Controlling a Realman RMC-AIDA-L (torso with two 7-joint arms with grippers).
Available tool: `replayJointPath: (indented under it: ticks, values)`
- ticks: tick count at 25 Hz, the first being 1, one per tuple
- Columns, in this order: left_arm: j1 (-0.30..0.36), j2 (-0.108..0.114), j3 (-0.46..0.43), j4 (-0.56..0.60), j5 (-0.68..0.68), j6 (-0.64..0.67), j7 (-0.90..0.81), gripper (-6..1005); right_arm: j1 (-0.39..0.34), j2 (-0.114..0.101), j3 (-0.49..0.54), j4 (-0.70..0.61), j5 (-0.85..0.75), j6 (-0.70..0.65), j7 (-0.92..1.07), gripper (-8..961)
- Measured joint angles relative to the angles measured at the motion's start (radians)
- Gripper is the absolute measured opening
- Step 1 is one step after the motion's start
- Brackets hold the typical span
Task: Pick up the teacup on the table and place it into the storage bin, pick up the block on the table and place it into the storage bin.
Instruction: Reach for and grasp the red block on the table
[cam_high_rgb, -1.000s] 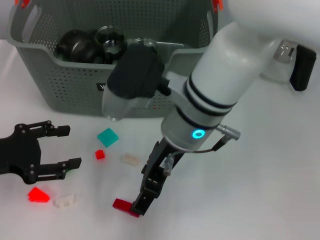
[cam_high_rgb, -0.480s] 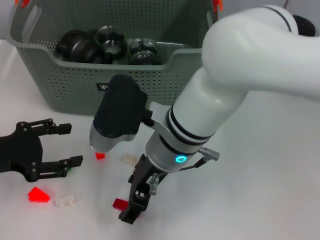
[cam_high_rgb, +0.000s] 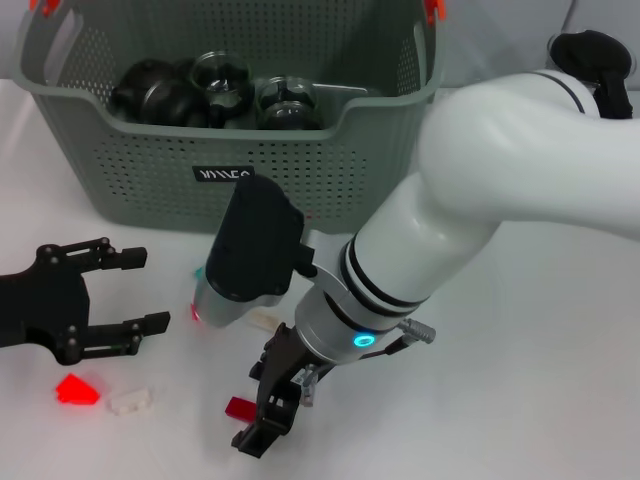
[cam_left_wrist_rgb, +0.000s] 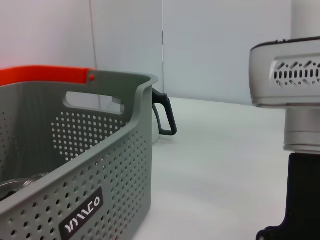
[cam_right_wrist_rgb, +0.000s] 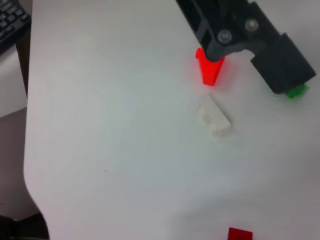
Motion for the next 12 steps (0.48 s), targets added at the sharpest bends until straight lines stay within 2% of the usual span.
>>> replayJointPath:
  ticks: [11,12]
  values:
    - [-0.003,0.0,0.0,-0.005,-0.003,-0.002,0.003,784,-0.019,0.0,-0.015,0.009,-0.002,0.027,-0.022,849]
    - [-0.003,0.0,0.0,-0.005,-0.004,-0.002,0.003,785,-0.018,0.0,-0.015,0.011,-0.002,0.027,-0.022,806]
